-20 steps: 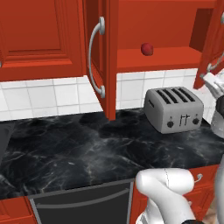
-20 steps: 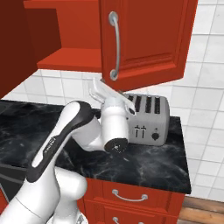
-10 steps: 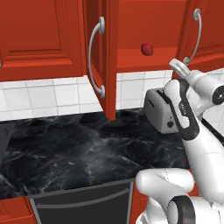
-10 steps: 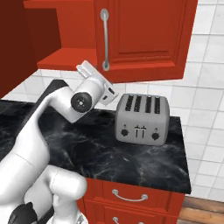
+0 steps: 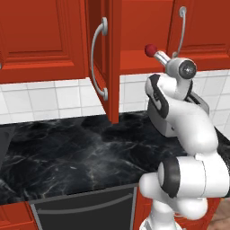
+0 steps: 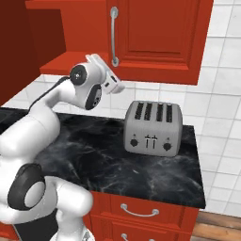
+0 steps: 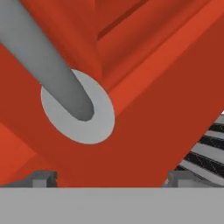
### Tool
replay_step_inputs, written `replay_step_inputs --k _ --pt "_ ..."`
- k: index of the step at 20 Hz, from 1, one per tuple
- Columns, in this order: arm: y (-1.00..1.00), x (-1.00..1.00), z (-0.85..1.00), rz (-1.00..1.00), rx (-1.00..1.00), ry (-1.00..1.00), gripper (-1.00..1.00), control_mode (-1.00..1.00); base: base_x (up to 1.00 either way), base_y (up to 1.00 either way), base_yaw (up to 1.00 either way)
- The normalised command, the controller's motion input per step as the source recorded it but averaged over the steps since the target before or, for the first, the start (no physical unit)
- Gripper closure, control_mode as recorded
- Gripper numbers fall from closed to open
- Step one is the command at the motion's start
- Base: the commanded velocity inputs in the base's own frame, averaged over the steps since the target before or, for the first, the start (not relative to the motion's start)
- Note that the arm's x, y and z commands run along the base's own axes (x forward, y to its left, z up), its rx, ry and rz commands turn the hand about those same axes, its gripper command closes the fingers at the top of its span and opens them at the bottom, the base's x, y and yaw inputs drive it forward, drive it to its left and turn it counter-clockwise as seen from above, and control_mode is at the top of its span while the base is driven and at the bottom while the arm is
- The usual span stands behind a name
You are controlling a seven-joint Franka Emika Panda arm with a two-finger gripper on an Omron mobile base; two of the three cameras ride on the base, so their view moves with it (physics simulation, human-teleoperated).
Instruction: Pick the onion from the counter and place it in the cabinet. Then close the cabinet.
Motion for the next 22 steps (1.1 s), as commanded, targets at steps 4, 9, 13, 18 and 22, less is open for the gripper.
replay_step_inputs --k 4,9,13,18,22 --pt "0.08 0.98 0.00 -0.12 0.00 0.25 -1.00 -1.00 0.00 0.00 0.00" --pt "0.00 0.73 0.00 -0.09 0.00 0.24 -1.00 -1.00 0.00 0.00 0.00" --pt "0.00 0.49 -0.22 -0.01 0.00 0.11 -1.00 -1.00 0.00 0.00 0.00" --pt "0.00 0.09 -0.30 0.00 -0.01 -0.02 -1.00 -1.00 0.00 0.00 0.00" --pt "0.00 -0.90 0.03 0.07 -0.04 -0.21 -1.00 -1.00 0.00 0.00 0.00"
